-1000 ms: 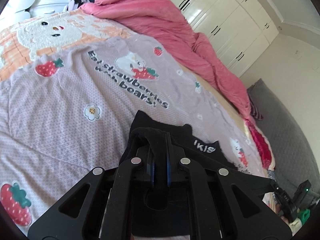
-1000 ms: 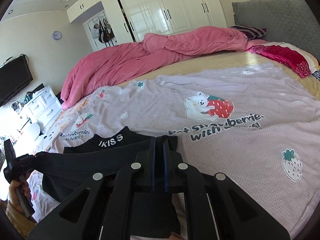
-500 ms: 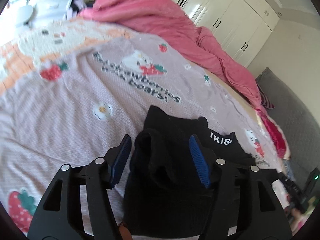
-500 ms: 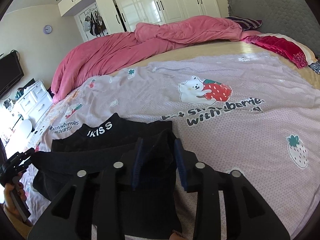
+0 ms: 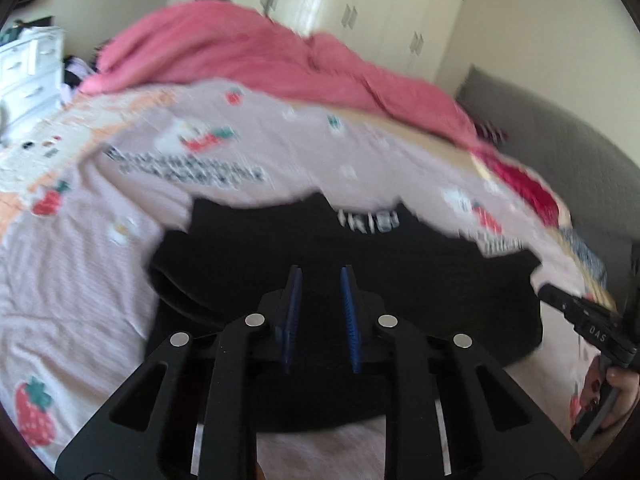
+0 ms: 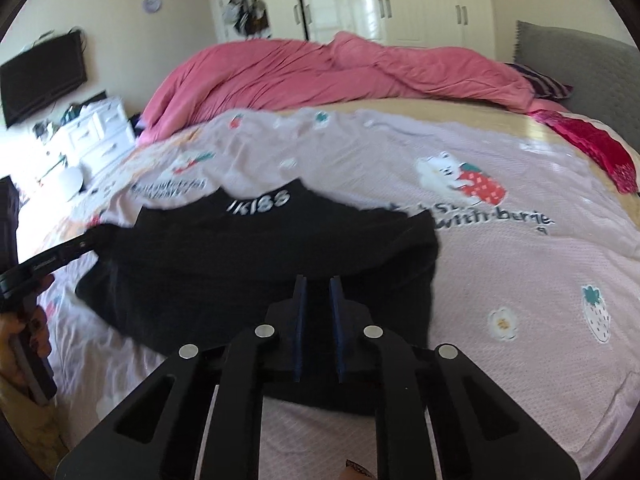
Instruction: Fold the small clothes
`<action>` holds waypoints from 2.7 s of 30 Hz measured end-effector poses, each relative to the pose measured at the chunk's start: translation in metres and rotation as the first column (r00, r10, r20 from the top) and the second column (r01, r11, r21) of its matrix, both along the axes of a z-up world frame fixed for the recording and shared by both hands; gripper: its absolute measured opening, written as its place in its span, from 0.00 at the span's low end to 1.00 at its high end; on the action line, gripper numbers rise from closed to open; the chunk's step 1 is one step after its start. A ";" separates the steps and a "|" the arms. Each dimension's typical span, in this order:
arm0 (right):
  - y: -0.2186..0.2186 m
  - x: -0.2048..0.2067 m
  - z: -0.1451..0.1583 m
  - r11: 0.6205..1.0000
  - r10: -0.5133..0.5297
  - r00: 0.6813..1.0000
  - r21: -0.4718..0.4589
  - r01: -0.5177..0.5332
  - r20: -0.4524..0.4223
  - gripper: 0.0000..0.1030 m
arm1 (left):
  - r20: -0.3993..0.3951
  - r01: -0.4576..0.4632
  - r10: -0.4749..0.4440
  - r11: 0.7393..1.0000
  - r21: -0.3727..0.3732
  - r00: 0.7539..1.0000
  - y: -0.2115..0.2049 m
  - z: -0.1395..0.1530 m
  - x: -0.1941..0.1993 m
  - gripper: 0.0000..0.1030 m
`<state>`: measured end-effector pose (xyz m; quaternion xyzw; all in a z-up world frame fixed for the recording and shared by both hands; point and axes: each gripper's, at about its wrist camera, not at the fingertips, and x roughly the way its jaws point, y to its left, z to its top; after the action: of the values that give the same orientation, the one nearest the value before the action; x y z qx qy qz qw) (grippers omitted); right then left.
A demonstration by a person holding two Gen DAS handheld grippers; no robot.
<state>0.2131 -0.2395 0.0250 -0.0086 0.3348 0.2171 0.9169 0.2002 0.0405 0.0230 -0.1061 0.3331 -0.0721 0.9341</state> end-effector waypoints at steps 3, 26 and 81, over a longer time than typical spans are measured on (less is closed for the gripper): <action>0.015 -0.006 -0.010 0.999 0.035 0.999 -0.038 -0.036 -0.028 0.11 | -0.092 0.068 -0.066 0.997 0.022 0.994 -0.011 -0.020 0.007 0.12; 0.056 0.076 -0.047 0.999 0.011 0.987 -0.044 -0.018 -0.163 0.11 | 0.004 0.161 -0.161 0.985 -0.055 0.987 -0.007 -0.014 0.000 0.45; -0.016 0.139 -0.036 0.981 -0.194 0.977 -0.034 0.192 -0.092 0.09 | -0.063 -0.147 0.147 0.989 0.009 0.987 0.089 -0.040 0.089 0.05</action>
<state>0.3518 -0.2559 -0.0107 0.0227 0.3798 0.1230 0.9166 0.2894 0.1292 -0.0168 -0.1304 0.3539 0.0012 0.9261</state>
